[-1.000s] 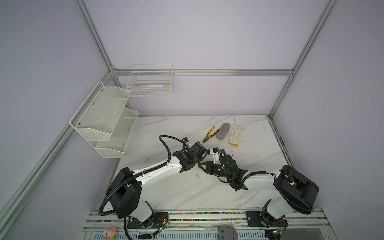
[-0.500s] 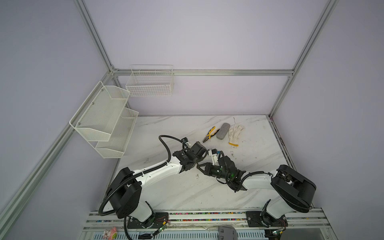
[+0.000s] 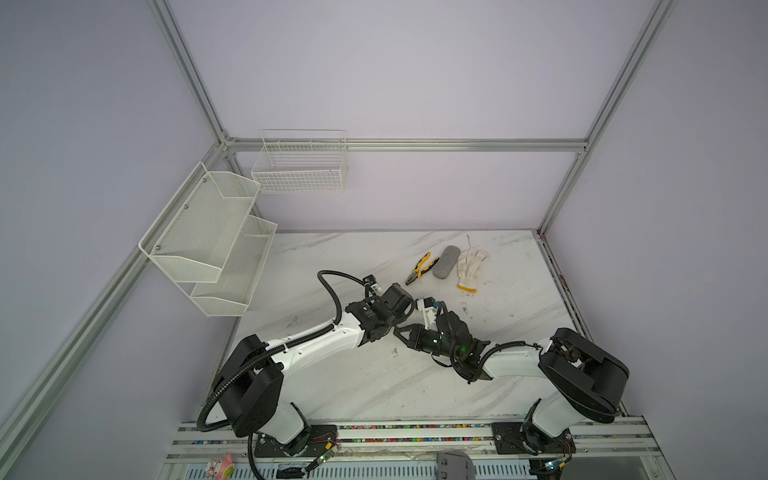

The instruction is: Unlock with the key

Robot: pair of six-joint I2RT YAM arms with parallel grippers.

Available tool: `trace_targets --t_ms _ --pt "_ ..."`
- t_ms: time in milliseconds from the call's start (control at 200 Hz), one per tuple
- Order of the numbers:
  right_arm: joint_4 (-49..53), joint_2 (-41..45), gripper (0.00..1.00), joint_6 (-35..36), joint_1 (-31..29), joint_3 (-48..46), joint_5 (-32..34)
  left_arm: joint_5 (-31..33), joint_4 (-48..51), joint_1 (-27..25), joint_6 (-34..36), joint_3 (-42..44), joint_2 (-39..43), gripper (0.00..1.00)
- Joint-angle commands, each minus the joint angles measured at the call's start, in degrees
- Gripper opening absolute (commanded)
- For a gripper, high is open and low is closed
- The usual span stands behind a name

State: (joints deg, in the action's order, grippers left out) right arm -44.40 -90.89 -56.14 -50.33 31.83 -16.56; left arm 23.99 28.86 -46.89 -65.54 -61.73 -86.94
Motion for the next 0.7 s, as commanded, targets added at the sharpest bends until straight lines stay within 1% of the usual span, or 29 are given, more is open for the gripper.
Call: trace_targets --t_ms 0,355,610,695 --pt "-2.3 -0.9 0.0 -1.1 -0.3 1.3 0.9 0.7 -1.9 0.2 -1.0 -3.1 1.7 0.0" --pt "-4.0 -2.0 0.0 -1.7 -0.3 1.3 1.4 -0.2 -2.3 0.2 -0.7 -3.3 1.0 0.0" --pt "0.0 0.6 0.0 -0.5 -0.3 1.7 4.8 -0.3 -1.7 0.2 0.0 -1.9 1.4 0.0" --pt "3.3 1.3 0.0 0.1 -0.3 2.8 6.2 0.4 0.1 0.2 0.4 -2.1 1.4 0.0"
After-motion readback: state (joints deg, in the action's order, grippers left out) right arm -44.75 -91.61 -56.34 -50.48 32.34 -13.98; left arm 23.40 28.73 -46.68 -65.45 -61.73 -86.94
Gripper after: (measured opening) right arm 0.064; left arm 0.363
